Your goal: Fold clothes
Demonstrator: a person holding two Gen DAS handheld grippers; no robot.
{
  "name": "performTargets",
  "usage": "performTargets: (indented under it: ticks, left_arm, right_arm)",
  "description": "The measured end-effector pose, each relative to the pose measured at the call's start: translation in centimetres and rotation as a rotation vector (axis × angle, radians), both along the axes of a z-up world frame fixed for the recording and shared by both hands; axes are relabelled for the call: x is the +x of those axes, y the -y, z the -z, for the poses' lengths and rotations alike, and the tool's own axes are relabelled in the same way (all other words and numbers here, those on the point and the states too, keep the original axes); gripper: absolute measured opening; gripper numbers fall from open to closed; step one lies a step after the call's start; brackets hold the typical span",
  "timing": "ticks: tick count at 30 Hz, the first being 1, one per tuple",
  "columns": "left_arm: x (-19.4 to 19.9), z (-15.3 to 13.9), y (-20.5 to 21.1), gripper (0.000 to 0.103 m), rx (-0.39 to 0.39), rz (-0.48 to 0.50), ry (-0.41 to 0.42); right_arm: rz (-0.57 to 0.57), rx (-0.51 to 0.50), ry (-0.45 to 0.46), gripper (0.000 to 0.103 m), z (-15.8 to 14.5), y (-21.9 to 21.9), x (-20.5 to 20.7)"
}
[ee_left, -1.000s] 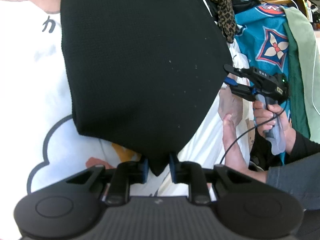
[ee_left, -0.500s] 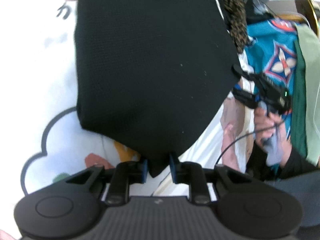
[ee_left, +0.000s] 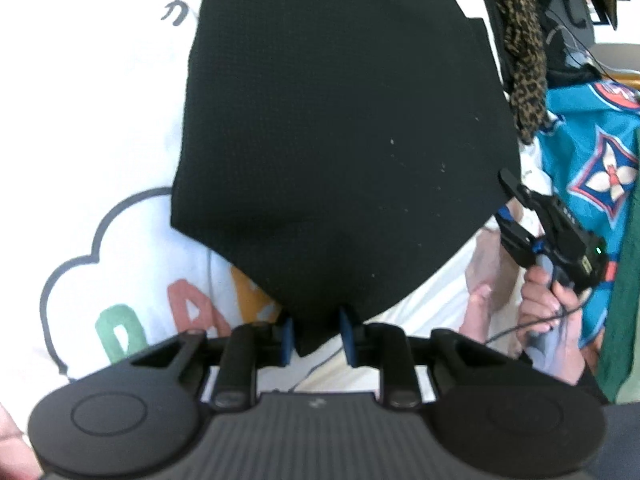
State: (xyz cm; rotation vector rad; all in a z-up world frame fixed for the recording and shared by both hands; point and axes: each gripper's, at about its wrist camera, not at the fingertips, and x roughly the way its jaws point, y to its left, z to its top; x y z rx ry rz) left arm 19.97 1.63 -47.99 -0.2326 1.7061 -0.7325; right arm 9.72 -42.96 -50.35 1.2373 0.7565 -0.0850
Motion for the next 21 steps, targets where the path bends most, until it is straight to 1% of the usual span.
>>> performTargets:
  ticks: [1, 3, 4, 5, 7, 12, 15, 19, 21]
  left_arm:
    - [-0.2, -0.4, 0.1, 0.023, 0.009, -0.003, 0.018]
    - [-0.7, -1.1, 0.4, 0.010, 0.028, -0.008, 0.054]
    - [-0.9, -1.4, 0.5, 0.008, 0.037, -0.011, 0.072]
    - [-1.2, -1.8, 0.7, 0.007, 0.046, -0.014, 0.090]
    - [-1.4, -2.7, 0.8, 0.006, 0.057, -0.018, 0.114]
    - [-1.6, -4.7, -0.6, 0.006, 0.066, -0.056, 0.121]
    - [-1.9, -5.9, -0.9, 0.005, 0.048, -0.067, 0.116]
    - [-3.6, -7.0, -0.7, 0.005, 0.039, -0.092, 0.110]
    - [-5.3, -7.1, 0.4, 0.005, 0.038, -0.118, 0.107]
  right_arm:
    - [0.000, -0.001, 0.001, 0.030, 0.0, 0.1, 0.0]
    - [-0.003, 0.002, 0.007, 0.018, 0.0, 0.3, 0.0]
    - [-0.005, 0.005, 0.010, 0.010, -0.1, 0.4, 0.1]
    - [-0.016, -0.001, 0.017, 0.007, -0.2, 0.5, 0.1]
    - [-0.056, -0.049, 0.016, 0.006, -1.1, 0.3, 0.3]
    - [-0.105, -0.062, 0.019, 0.005, -2.3, 0.7, 0.6]
    - [-0.131, -0.083, 0.015, 0.005, -3.3, 0.8, 0.7]
    - [-0.150, -0.129, 0.018, 0.005, -5.1, 1.4, 0.5]
    - [-0.167, -0.149, 0.006, 0.005, -5.7, 1.5, 0.5]
